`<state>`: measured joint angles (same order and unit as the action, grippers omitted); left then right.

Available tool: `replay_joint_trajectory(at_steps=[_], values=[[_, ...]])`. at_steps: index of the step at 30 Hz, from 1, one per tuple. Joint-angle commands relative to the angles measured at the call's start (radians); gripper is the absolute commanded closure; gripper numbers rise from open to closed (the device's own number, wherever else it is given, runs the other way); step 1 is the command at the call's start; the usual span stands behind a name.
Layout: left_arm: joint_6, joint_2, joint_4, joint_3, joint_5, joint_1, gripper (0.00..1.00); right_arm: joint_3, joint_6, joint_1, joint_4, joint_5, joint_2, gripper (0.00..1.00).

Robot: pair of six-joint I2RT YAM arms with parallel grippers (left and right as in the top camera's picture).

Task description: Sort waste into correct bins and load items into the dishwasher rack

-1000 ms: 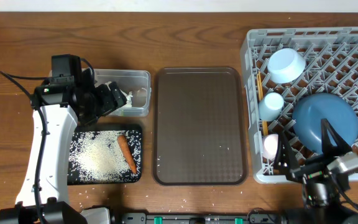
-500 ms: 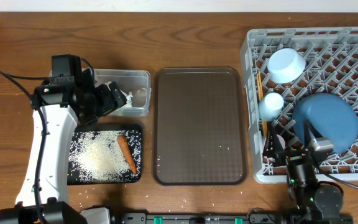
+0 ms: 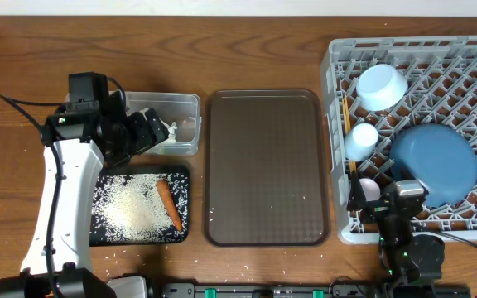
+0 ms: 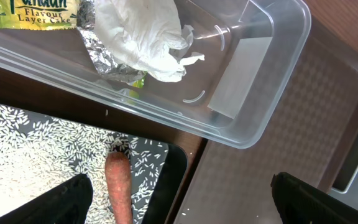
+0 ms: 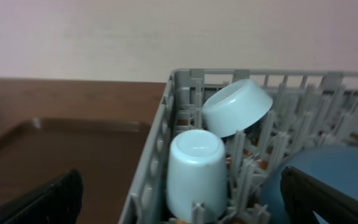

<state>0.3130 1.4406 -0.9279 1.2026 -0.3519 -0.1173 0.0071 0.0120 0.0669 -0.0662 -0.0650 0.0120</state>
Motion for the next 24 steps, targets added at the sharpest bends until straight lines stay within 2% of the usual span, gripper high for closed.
replay_joint_trajectory(at_steps=[1, 24], values=[[-0.01, 0.0, -0.003, 0.005, 0.01, -0.004, 0.05, -0.002, -0.158, 0.029, -0.005, 0.02, -0.008, 0.01], [-0.009, 0.0, -0.003, 0.005, 0.01, -0.004, 0.05, -0.002, -0.167, 0.011, -0.006, 0.061, -0.007, 0.01]])
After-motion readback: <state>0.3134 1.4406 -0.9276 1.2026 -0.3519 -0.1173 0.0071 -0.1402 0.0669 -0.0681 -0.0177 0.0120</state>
